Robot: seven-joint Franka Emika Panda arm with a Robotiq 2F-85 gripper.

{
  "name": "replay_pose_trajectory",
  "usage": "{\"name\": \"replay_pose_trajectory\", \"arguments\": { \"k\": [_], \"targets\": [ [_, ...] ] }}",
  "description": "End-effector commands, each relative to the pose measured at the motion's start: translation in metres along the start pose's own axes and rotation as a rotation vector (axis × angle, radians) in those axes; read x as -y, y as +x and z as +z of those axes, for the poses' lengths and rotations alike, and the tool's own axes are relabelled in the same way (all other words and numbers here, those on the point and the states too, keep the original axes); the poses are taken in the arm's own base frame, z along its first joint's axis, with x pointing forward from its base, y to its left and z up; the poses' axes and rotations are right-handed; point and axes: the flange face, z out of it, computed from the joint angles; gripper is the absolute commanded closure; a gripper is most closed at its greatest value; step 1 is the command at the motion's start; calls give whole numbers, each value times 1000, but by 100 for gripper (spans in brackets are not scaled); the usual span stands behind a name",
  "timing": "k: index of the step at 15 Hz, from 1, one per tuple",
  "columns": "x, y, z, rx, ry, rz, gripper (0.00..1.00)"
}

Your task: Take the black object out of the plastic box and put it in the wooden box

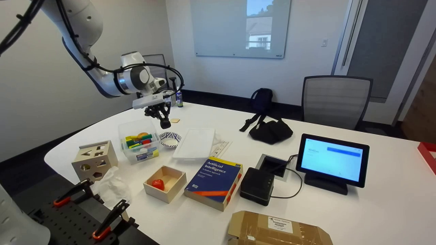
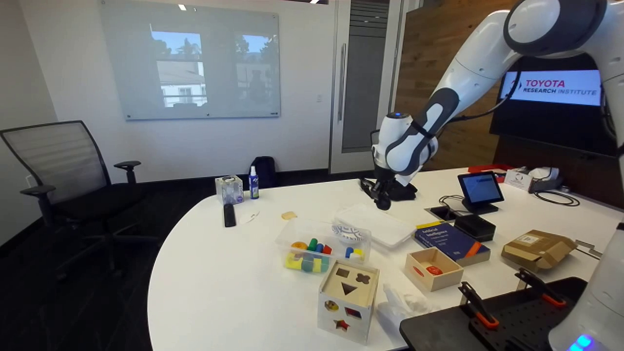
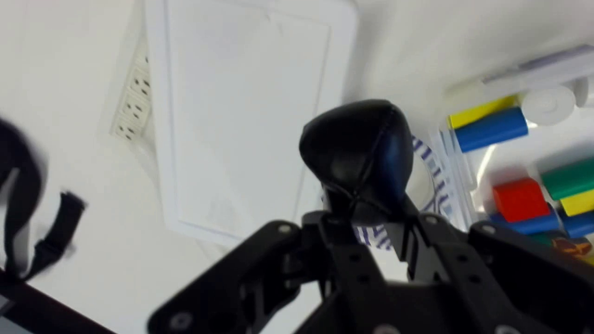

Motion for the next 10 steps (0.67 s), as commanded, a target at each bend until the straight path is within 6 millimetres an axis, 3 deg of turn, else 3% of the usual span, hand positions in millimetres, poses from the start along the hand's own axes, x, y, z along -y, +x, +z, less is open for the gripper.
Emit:
{"name": "replay_pose_trajectory", "arguments": {
  "k": [1,6,10],
  "targets": [
    [-15,-72,-1,100,16,103,93],
    [-21,-163,6,250,44,206,93],
    [-20,-201,21,262,57,256,93]
  ]
}}
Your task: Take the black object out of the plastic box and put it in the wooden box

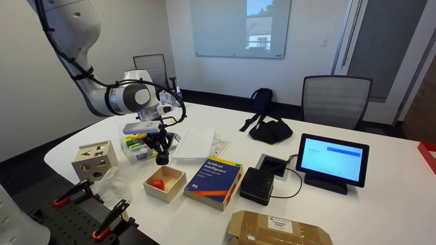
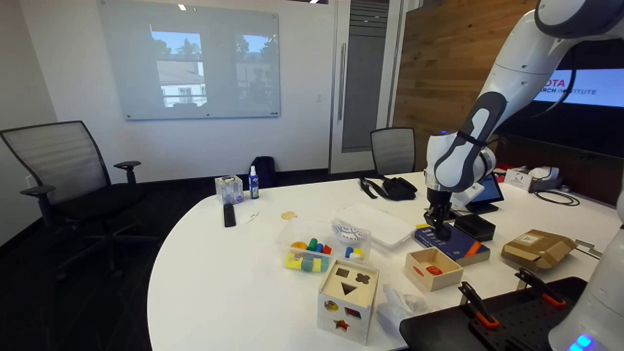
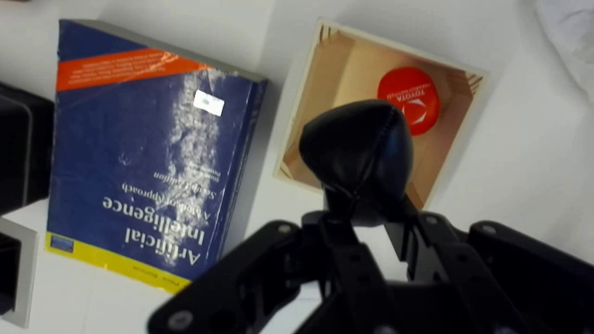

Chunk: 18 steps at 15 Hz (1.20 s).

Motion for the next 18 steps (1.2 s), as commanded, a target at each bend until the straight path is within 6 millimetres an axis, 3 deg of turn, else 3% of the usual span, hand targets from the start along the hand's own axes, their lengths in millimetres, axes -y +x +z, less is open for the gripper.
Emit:
{"name": "replay_pose_trajectory", "arguments": {
  "k": [1,4,10,18],
  "targets": [
    [0,-23,10,-2,13,39,93],
    [6,-29,33,8,28,38,93],
    [19,-18,70,-44,30,23,93],
    [20,21,111,-101,-23,29,93]
  ]
}}
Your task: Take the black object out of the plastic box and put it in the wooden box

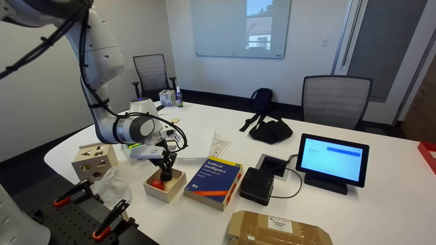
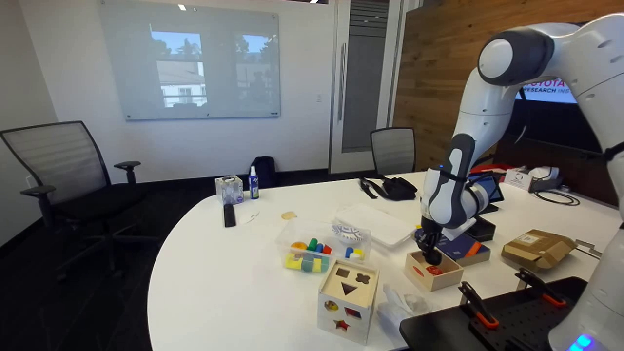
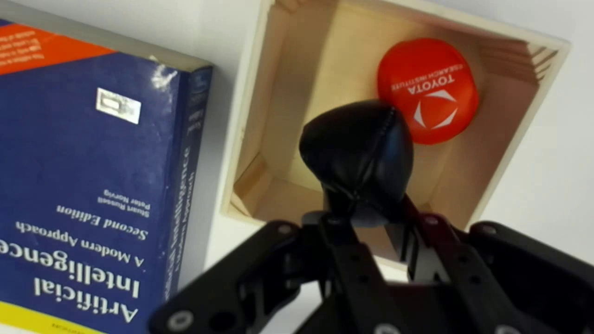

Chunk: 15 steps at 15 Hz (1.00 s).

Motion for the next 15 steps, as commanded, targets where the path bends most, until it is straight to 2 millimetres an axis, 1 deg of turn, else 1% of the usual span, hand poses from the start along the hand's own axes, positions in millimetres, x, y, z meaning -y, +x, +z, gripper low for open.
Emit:
{"name": "replay_pose_trajectory", "arguments": {
  "k": [1,3,4,5,6,7,9,11,12,13,15],
  "targets": [
    [1,18,15,-33,-41,-10,93],
    [2,23,20,-33,-53,-19,93],
    [3,24,22,-25,-53,-22,80],
    [4,24,24,-17,-51,-27,49],
    [5,23,26,-9,-45,-30,48],
    [5,21,27,3,-47,-37,43],
    [6,17,31,21,-56,-50,27],
    [5,17,30,31,-57,-44,12],
    [5,19,23,44,-53,-30,4],
    [7,21,17,55,-48,-28,1],
    [10,28,-2,54,-40,-39,0]
  ]
}}
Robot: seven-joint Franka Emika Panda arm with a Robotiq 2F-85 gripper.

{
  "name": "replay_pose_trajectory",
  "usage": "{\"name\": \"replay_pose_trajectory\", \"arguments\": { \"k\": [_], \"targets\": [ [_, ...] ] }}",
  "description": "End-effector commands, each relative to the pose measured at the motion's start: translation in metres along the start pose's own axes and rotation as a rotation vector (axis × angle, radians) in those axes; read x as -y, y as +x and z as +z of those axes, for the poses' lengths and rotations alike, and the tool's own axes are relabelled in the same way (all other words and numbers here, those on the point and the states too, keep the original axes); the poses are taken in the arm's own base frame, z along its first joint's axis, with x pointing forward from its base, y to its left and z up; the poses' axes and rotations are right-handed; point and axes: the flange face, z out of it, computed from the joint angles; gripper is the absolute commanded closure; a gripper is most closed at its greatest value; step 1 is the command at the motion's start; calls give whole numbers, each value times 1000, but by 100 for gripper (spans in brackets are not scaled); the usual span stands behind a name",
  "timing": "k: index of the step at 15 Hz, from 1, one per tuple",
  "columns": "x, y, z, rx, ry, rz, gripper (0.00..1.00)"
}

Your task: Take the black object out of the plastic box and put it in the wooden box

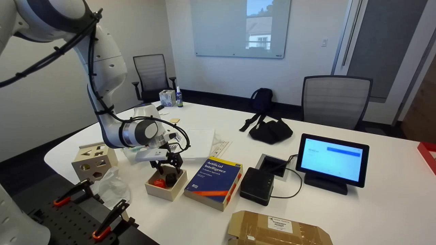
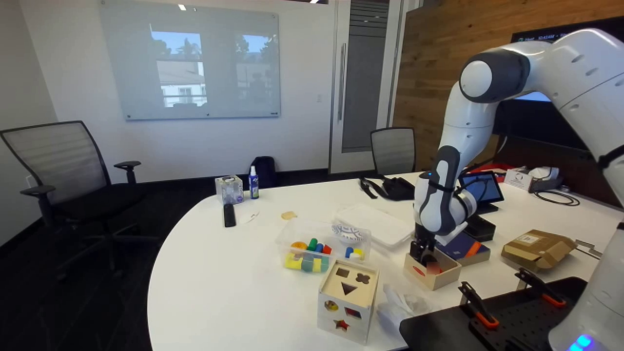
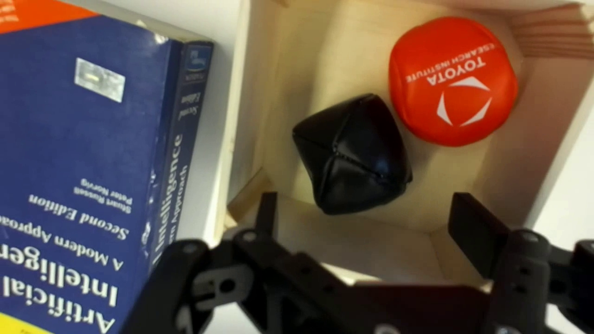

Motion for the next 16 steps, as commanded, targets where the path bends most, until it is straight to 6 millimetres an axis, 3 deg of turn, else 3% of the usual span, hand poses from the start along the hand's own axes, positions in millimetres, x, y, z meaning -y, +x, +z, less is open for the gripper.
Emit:
{"name": "replay_pose_trajectory", "arguments": {
  "k": [1,5,10,13,16],
  "targets": [
    [4,14,-46,7,9,-8,0],
    [9,36,-103,-7,27,-37,0],
    [34,60,-169,-47,103,-93,0],
    [41,69,-194,-72,137,-113,0],
    [42,75,-205,-85,172,-130,0]
  ]
}}
